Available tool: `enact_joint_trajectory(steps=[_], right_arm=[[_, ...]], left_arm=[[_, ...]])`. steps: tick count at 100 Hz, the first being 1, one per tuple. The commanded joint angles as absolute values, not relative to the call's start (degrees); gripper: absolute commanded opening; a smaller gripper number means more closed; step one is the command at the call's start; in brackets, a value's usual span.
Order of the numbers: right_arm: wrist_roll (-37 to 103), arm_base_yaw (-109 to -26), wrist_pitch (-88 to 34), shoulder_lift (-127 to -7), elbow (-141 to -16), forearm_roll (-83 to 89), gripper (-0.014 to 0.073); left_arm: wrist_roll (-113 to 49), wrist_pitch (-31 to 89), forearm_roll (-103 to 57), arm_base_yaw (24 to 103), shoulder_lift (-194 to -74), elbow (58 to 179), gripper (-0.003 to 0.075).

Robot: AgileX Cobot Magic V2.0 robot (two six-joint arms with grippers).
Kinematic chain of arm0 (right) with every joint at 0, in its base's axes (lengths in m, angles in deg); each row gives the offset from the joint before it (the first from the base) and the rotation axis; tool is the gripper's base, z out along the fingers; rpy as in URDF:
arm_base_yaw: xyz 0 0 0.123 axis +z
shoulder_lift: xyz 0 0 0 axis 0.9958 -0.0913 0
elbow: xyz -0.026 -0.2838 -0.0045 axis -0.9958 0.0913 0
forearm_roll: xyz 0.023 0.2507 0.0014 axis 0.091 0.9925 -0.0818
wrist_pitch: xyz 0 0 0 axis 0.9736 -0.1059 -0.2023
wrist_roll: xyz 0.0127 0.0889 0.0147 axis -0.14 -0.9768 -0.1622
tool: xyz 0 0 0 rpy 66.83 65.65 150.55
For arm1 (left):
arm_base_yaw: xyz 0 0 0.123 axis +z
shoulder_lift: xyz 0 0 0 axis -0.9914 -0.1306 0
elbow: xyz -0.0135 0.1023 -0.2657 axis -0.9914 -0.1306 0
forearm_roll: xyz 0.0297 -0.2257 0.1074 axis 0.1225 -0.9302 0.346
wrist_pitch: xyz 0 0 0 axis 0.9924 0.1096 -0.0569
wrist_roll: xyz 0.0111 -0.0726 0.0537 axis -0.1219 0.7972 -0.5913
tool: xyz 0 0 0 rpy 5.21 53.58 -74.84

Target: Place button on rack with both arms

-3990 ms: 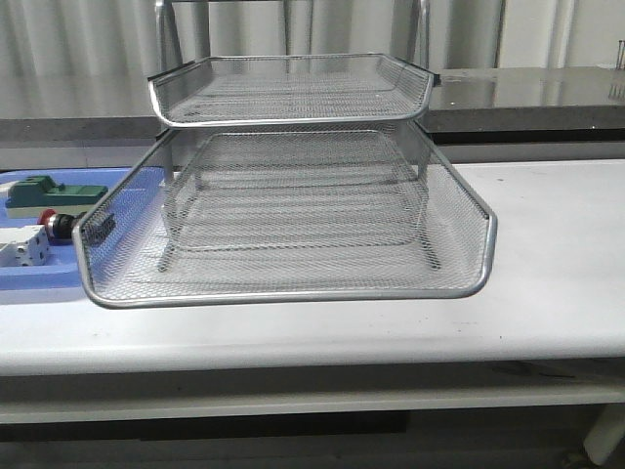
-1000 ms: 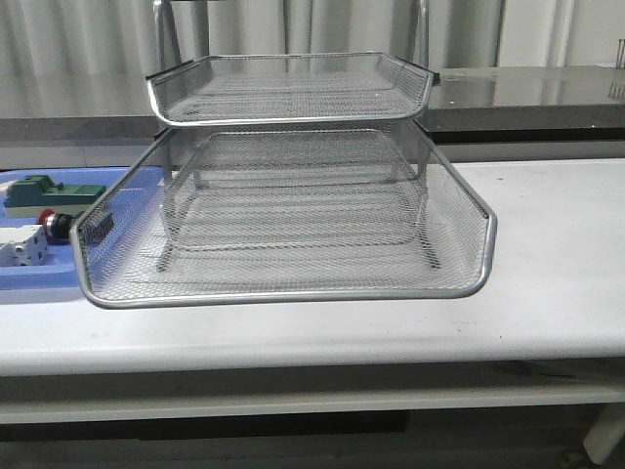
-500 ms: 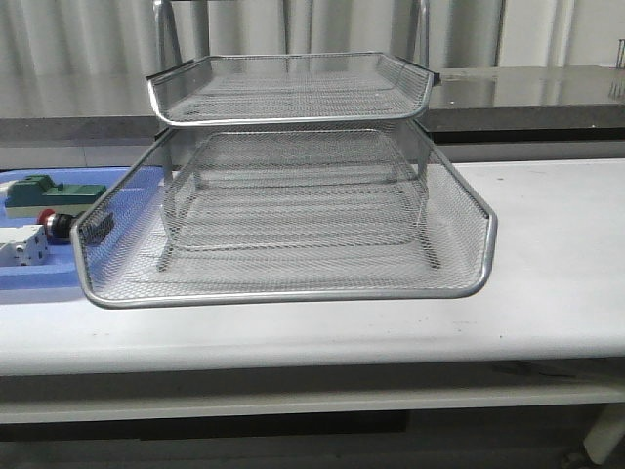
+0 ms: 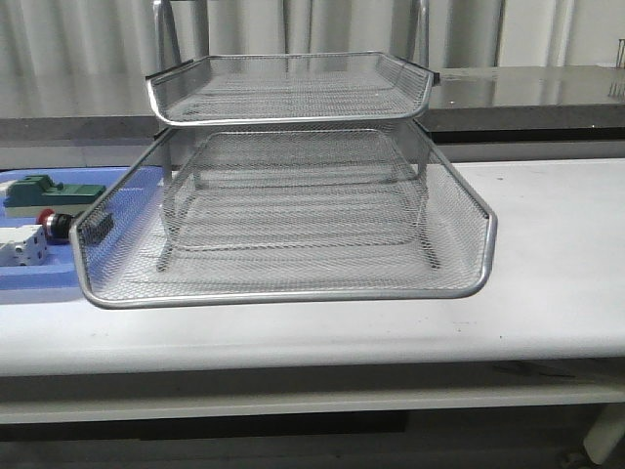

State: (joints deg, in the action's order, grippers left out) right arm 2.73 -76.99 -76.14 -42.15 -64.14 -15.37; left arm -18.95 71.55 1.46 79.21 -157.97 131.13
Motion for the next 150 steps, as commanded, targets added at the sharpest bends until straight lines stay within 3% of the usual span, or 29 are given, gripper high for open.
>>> enact_joint_trajectory(steps=[1,74,150], right_arm=[[3.1,-77.4,-73.5,-42.3,-66.1,-16.1,-0.0067],[3.1,-77.4,-73.5,-42.3,-66.1,-16.1,-0.0067],[3.1,-77.4,-73.5,-42.3,-66.1,-16.0,-0.0067]], left_arm=[[-22.8,67.1,1.0,79.2,-157.9,134.5,0.0654],[-39.3,78.9,7.6,79.2,-191.6,170.0,0.0654],[-49.1,73.9,5.1,78.5,-203.9,175.8,0.0654]])
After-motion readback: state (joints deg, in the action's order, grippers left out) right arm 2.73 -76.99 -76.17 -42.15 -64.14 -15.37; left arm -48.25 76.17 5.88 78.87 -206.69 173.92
